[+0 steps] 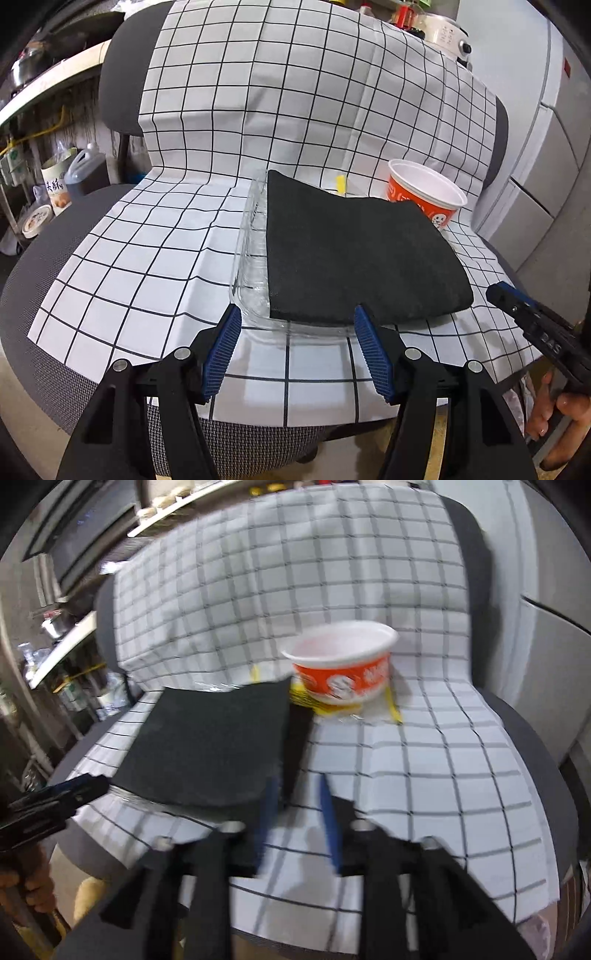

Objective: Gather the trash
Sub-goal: 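Grasp the black cloth edge with the left gripper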

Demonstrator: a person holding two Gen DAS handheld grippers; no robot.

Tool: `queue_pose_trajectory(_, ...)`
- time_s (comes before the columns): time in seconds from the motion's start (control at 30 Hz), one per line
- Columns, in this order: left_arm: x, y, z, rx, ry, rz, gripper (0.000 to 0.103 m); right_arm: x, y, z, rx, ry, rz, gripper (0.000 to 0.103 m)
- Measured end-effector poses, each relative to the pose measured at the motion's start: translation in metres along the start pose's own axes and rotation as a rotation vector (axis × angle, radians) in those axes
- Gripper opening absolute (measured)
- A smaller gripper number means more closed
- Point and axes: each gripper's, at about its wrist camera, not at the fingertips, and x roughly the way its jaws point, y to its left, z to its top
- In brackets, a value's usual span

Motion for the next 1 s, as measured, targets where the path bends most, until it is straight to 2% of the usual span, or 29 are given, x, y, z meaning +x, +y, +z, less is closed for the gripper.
queue_pose_trajectory(0.07, 0.001, 0.001, -0.001, -0.002, 0.002, 0.009, 0.063, 0.007, 0.011, 0.004, -0.048, -0.008, 0.006, 0.035)
queue_pose_trajectory(0.1, 0.002, 0.002, -0.001, 0.0, 0.005, 0.009, 0.063, 0.011, 0.015, 0.005, -0.072, -0.01, 0.012, 0.029)
queue_pose_trajectory(0.13, 0.003, 0.003, -0.003, 0.001, 0.01, 0.009, 0.063, 0.016, 0.023, 0.006, -0.113, -0.013, 0.016, 0.016)
queue_pose_trajectory(0.2, 0.003, 0.004, -0.004, 0.002, 0.016, 0.008, 0.063, 0.029, 0.033, 0.006, -0.178, 0.013, -0.001, 0.013)
queue_pose_trajectory(0.23, 0.002, 0.006, -0.005, -0.001, 0.017, 0.007, 0.063, 0.041, 0.035, 0.005, -0.197, 0.06, -0.036, 0.011)
queue_pose_trajectory(0.3, 0.001, 0.008, -0.006, -0.007, 0.018, -0.001, 0.063, 0.057, 0.029, 0.001, -0.162, 0.141, -0.05, 0.01)
queue_pose_trajectory(0.37, 0.0, 0.01, -0.007, -0.012, 0.018, -0.015, 0.063, 0.063, 0.024, -0.003, -0.14, 0.164, -0.053, 0.01)
queue_pose_trajectory(0.53, 0.003, 0.003, -0.003, -0.017, 0.016, -0.066, 0.063, 0.063, 0.021, -0.005, -0.13, 0.168, -0.062, 0.01)
queue_pose_trajectory(0.63, 0.003, -0.007, 0.001, 0.015, 0.002, -0.086, 0.063, 0.064, 0.018, -0.005, -0.114, 0.169, -0.052, 0.01)
queue_pose_trajectory(0.83, 0.021, -0.017, 0.005, 0.027, 0.045, -0.113, 0.063, 0.064, 0.018, -0.006, -0.1, 0.167, -0.043, 0.01)
queue_pose_trajectory(1.0, 0.038, -0.027, 0.013, 0.011, 0.089, -0.211, 0.063, 0.065, 0.015, -0.006, -0.084, 0.165, -0.028, 0.01)
